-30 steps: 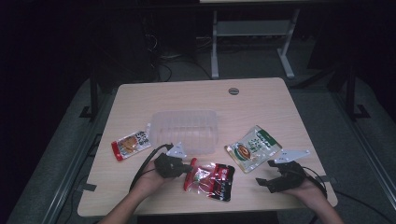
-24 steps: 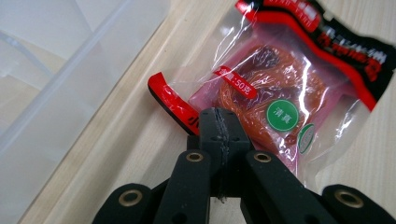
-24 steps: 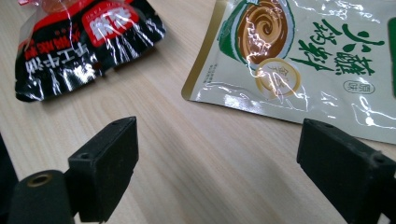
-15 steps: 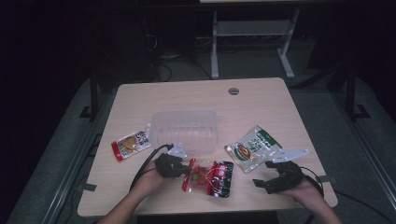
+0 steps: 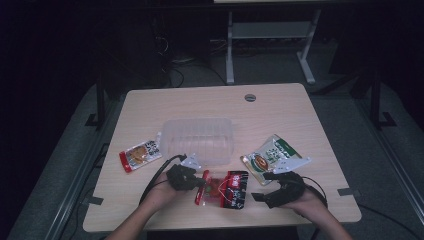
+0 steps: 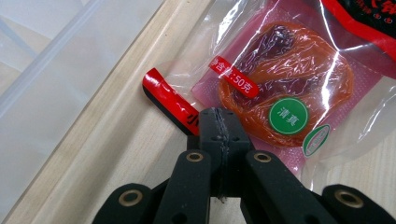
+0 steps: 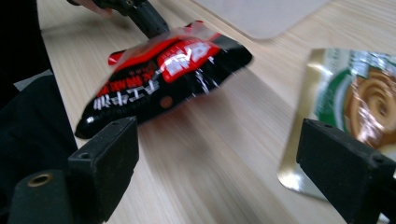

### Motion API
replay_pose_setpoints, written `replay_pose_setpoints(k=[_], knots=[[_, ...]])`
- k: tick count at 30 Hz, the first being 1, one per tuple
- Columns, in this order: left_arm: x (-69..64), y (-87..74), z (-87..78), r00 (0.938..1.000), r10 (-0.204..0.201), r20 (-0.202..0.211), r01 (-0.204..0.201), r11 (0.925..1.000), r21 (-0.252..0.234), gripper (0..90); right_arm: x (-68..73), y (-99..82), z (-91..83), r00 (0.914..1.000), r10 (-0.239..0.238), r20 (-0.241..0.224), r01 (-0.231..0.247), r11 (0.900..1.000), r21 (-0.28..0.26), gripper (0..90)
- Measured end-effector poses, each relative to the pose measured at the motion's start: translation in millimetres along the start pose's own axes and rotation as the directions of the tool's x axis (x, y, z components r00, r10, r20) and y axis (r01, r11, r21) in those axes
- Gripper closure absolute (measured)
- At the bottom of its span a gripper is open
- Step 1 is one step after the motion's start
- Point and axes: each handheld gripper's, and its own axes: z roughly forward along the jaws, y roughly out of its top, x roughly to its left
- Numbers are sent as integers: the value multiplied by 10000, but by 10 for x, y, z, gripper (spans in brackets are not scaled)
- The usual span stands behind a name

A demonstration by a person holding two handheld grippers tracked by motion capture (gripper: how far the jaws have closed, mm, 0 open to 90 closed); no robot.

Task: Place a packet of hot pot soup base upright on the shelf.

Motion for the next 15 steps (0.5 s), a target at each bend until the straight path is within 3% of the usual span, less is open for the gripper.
replay_pose_setpoints(k=[10, 15], knots=[[3, -3, 4, 10000, -30, 22, 31, 10000, -60, 899, 63, 133, 193, 9987, 77, -499, -84, 9998, -152, 124], [8, -4, 3, 10000, -59, 74, 60, 10000, -57, 899, 90, 193, 330, 9993, 80, -363, -77, 9999, 87, 123]])
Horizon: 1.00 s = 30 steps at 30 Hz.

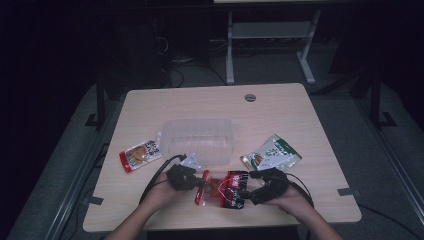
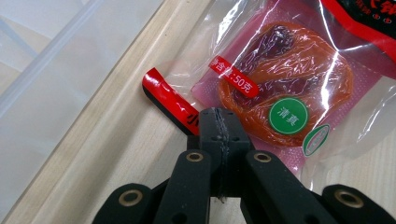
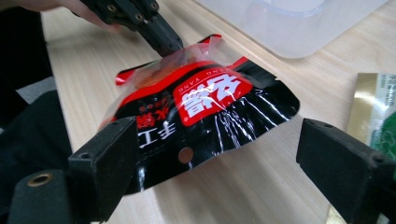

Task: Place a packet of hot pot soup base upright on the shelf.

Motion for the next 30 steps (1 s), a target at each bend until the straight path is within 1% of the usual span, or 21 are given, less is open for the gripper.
replay_pose_setpoints(k=[2, 3, 4, 5, 6, 8, 11, 12, 15, 19, 22, 23, 24, 26, 28, 29, 30], knots=[[8, 0, -5, 10000, 69, 20, -69, 10000, 56, 899, 5, 11, 47, 9999, 146, -52, -146, 9998, 114, 124], [11, -1, -4, 10000, 79, 14, -79, 10000, 45, 899, 9, 14, 67, 9999, 115, -65, -115, 9998, 136, 124], [8, -1, -1, 10000, 2, 24, -2, 10000, -8, 899, 21, 11, 80, 9998, 144, -102, -142, 9997, 196, 125], [7, -1, -1, 10000, 10, 20, -10, 10000, -9, 899, 39, -8, 100, 9996, 206, -178, -200, 9994, 298, 130], [11, 0, -4, 10000, 79, 20, -79, 10000, 50, 899, 39, -8, 100, 9996, 206, -178, -200, 9994, 298, 130], [13, 1, -5, 10000, 88, 16, -88, 9999, 55, 899, 47, -20, 116, 9991, 311, -304, -298, 9987, 404, 135], [8, 1, -4, 10000, 67, 5, -67, 10000, 48, 899, 54, -22, 129, 9978, 411, -524, -390, 9984, 414, 151], [2, 1, -1, 10000, -10, 9, 10, 10000, 14, 899, 63, -21, 128, 9969, 423, -668, -397, 9984, 391, 192], [1, 2, 1, 10000, -28, 13, 28, 10000, 2, 899, 74, -19, 131, 9961, 445, -762, -417, 9984, 378, 216], [-3, 3, 3, 10000, -17, -12, 17, 10000, 6, 899, 68, -16, 122, 9945, 490, -924, -464, 9985, 298, 292], [-2, 5, 7, 10000, -66, -3, 66, 10000, -29, 899, 65, -8, 122, 9943, 451, -964, -428, 9987, 263, 349], [7, 5, 4, 10000, -24, 19, 24, 10000, 15, 899, 65, 0, 125, 9942, 439, -979, -420, 9989, 213, 371], [5, 4, 7, 10000, -85, 20, 85, 10000, -35, 900, 70, 18, 132, 9942, 409, -999, -395, 9991, 156, 393], [-1, 5, 7, 10000, -58, -12, 58, 10000, -28, 900, 79, 45, 144, 9939, 298, -1060, -295, 9996, 45, 438], [-8, 8, 7, 10000, 8, -54, -8, 10000, -3, 899, 91, 57, 162, 9921, 255, -1230, -247, 9997, 80, 475], [-5, 10, 3, 9999, 120, -64, -120, 9999, 74, 900, 102, 60, 182, 9911, 153, -1320, -139, 9998, 115, 505], [-4, 9, 5, 9999, 107, -68, -107, 9999, 49, 899, 123, 64, 204, 9903, 94, -1384, -69, 9998, 187, 528]])
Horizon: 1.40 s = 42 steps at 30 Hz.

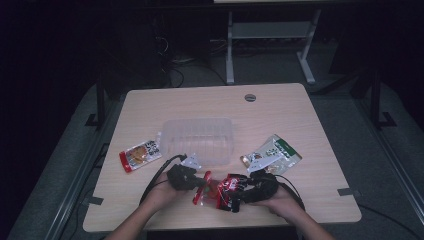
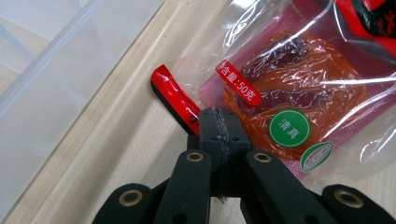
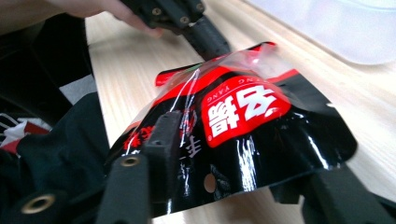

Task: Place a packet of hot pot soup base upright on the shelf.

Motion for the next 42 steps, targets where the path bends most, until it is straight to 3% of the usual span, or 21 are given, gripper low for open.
replay_pose_setpoints(k=[7, 13, 23, 28, 33, 42], knots=[[-2, 2, 0, 10000, 39, -5, -39, 10000, 14, 900, 51, 26, 39, 9980, -287, -557, 292, 9995, 75, 678], [-15, 16, 17, 10000, 63, 32, -63, 10000, -15, 900, 80, 35, 42, 9925, -933, -795, 950, 9953, 171, 869], [-41, 31, 36, 9997, -49, 247, 52, 9999, -110, 899, 128, 55, 0, 9837, -1587, -843, 1583, 9873, -113, 894], [-34, 40, -37, 9991, -240, 360, 259, 9983, -528, 898, 122, 72, -81, 9827, -1664, -815, 1635, 9857, -405, 895], [-20, 25, -118, 9988, -230, 435, 259, 9974, -665, 881, 118, 88, -160, 9819, -1778, -647, 1733, 9825, -686, 896], [-65, 4, -245, 9973, -205, 698, 262, 9964, -810, 800, 144, 92, -289, 9781, -1892, -865, 1796, 9778, -1082, 896]])
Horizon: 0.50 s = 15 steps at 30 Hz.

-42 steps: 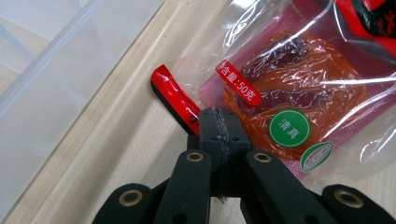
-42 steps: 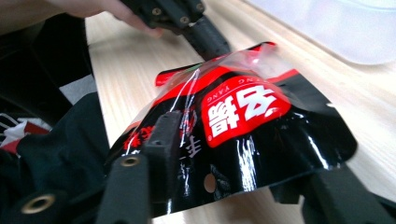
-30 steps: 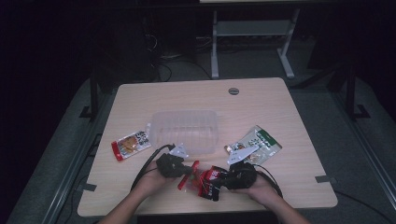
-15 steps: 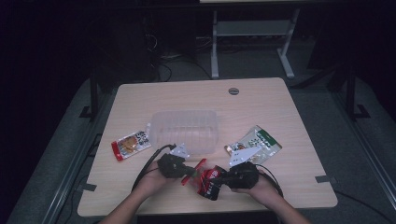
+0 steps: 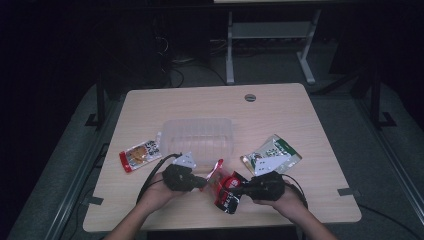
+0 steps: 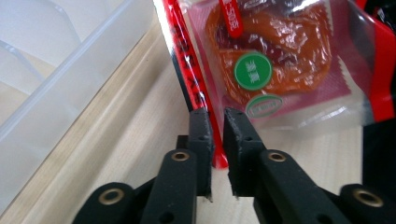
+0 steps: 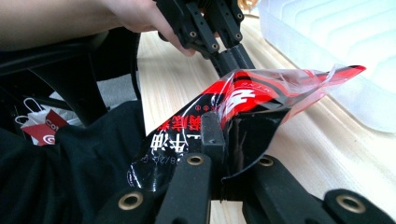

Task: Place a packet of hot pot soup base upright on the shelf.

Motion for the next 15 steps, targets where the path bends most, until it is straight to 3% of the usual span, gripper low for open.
replay_pose_setpoints(k=[7, 15], knots=[[-39, -16, -199, 9995, -2, -313, -5, 9998, -205, 704, 33, 24, -140, 9999, -40, -109, 35, 9988, -487, 897], [-49, -264, -400, 9964, -563, -633, 548, 9982, -264, 602, 30, 99, -263, 9998, -209, -14, 207, 9965, -807, 896]])
